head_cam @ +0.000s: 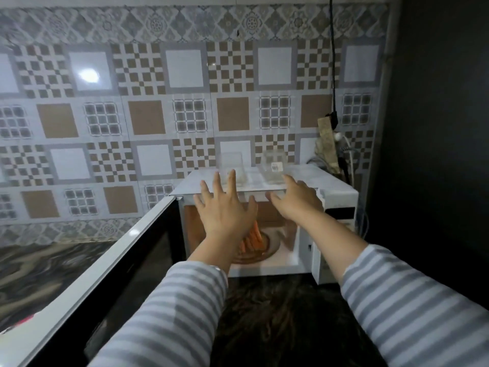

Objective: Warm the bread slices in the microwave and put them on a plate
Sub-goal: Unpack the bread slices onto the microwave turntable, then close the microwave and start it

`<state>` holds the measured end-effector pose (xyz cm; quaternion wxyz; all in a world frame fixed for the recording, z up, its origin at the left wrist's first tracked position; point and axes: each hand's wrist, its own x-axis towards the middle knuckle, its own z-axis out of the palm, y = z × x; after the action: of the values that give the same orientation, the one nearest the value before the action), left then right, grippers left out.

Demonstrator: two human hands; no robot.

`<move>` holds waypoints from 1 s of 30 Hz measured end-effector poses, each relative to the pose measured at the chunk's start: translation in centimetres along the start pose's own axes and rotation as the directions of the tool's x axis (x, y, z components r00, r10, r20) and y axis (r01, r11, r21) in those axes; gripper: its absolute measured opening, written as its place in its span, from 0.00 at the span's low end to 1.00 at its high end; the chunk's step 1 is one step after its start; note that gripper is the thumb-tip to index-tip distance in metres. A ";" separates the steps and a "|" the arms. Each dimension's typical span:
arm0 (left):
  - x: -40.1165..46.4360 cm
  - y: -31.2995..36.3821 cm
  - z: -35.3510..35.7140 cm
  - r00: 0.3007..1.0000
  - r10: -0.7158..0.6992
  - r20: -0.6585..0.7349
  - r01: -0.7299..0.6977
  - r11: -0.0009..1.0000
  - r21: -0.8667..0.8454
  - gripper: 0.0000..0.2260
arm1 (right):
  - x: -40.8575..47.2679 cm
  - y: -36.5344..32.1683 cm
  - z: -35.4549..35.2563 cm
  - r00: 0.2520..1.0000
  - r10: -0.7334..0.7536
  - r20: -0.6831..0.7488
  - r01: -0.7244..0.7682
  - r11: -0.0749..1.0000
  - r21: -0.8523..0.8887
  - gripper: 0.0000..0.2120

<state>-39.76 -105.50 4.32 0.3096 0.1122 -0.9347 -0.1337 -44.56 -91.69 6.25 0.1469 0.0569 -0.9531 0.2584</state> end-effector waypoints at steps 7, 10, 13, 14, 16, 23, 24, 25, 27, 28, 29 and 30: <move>-15.4 -3.1 -1.5 0.980 0.044 0.195 -0.030 0.997 -0.074 0.29 | -15.3 3.8 3.4 0.971 0.081 0.225 -0.064 0.995 -0.083 0.28; -21.0 -4.7 -2.5 0.958 0.038 0.285 -0.041 0.999 0.005 0.27 | -20.9 5.1 4.9 0.947 0.130 0.294 -0.097 0.987 -0.125 0.28; -25.4 -5.9 -3.3 0.923 0.017 0.384 -0.031 0.999 0.032 0.24 | -25.8 5.9 5.8 0.923 0.136 0.359 -0.082 0.984 -0.161 0.26; -26.7 -6.2 -3.6 0.914 0.013 0.406 -0.027 0.999 0.030 0.23 | -27.3 6.2 5.9 0.919 0.122 0.375 -0.060 0.983 -0.172 0.25; -29.2 -7.0 -4.3 0.899 -0.003 0.439 -0.004 1.000 0.016 0.21 | -30.2 6.4 6.0 0.916 0.086 0.393 -0.018 0.985 -0.172 0.23; -36.0 -11.2 -8.6 0.907 -0.139 0.398 0.114 0.990 0.086 0.16 | -36.3 3.7 4.3 0.897 -0.020 0.442 0.083 0.989 -0.122 0.21; -36.3 -12.3 -9.5 0.904 -0.166 0.393 0.138 0.985 0.099 0.15 | -36.7 2.7 3.9 0.894 -0.045 0.445 0.100 0.990 -0.102 0.21; -36.5 -13.4 -10.4 0.907 -0.186 0.377 0.155 0.982 0.112 0.15 | -36.9 1.6 3.4 0.893 -0.076 0.444 0.124 0.989 -0.079 0.21; -36.3 -15.9 -12.3 0.928 -0.203 0.313 0.171 0.977 0.126 0.15 | -37.2 -1.0 2.6 0.892 -0.145 0.429 0.176 0.984 -0.035 0.22; -35.8 -17.0 -13.2 0.941 -0.209 0.267 0.181 0.975 0.127 0.15 | -37.3 -2.5 2.3 0.892 -0.176 0.418 0.202 0.979 -0.019 0.23; -35.1 -18.0 -14.2 0.950 -0.218 0.223 0.193 0.973 0.127 0.16 | -37.3 -4.0 2.0 0.893 -0.205 0.402 0.228 0.974 -0.011 0.24; -34.2 -18.8 -15.1 0.958 -0.226 0.176 0.206 0.970 0.127 0.18 | -37.4 -5.6 1.7 0.897 -0.230 0.377 0.251 0.968 -0.008 0.25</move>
<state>-1.37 -115.91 -8.81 0.1966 0.2171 -0.9477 -0.1265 -8.39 -96.15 -4.08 -0.0045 0.2182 -0.9560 0.1958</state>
